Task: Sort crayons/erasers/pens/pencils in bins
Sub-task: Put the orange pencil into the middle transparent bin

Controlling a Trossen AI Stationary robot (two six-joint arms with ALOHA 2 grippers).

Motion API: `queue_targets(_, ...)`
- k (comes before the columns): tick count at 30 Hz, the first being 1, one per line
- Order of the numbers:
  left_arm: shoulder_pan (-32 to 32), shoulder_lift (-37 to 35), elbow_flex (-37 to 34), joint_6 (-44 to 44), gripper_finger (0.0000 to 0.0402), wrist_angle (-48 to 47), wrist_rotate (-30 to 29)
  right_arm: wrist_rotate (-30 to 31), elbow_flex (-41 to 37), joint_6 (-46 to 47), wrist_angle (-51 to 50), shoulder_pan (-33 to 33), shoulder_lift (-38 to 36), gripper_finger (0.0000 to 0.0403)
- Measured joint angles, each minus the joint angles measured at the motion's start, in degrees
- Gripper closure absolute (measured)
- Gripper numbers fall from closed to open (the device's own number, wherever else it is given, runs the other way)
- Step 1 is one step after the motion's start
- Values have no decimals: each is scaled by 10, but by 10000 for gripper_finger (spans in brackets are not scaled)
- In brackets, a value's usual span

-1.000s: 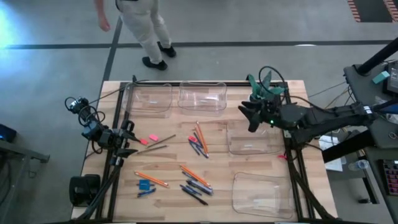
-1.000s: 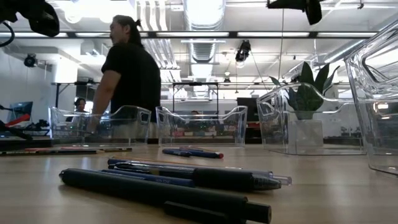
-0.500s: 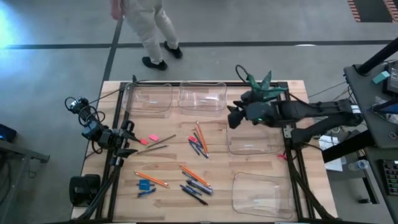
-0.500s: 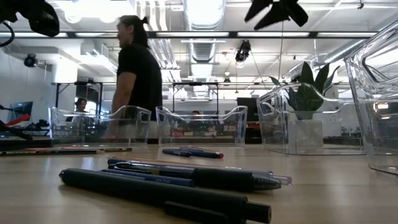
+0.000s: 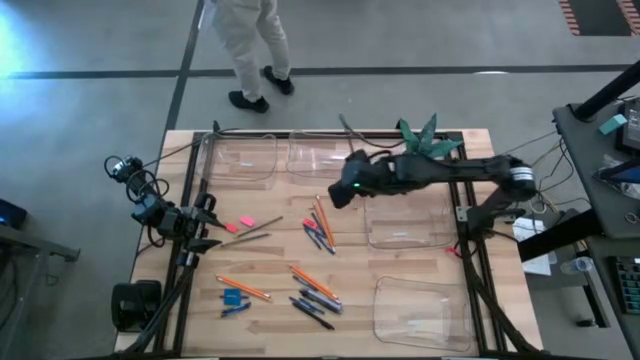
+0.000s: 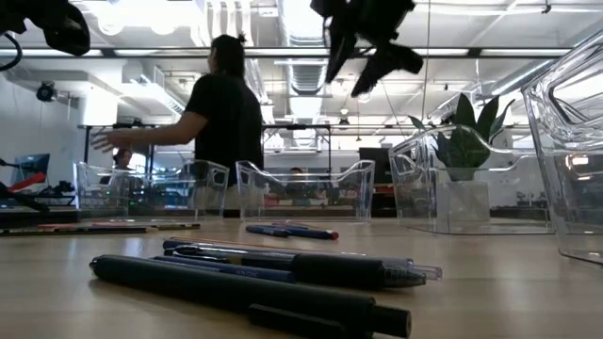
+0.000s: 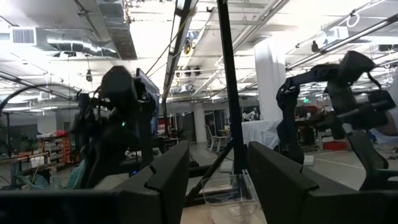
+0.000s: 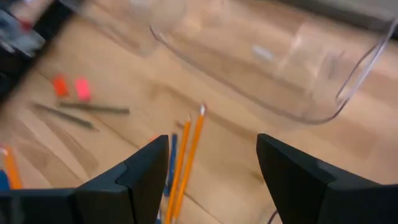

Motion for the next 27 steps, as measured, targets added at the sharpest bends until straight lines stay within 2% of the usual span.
queue_targets(8, 0, 0, 0, 0, 249, 0, 0, -40, 106, 23, -122, -5, 116, 168)
queue_targets(21, 0, 0, 0, 0, 249, 0, 0, -62, 302, 28, -218, -4, 283, 168)
queue_targets(27, 0, 0, 0, 0, 249, 0, 0, -82, 366, 8, -225, -3, 357, 168)
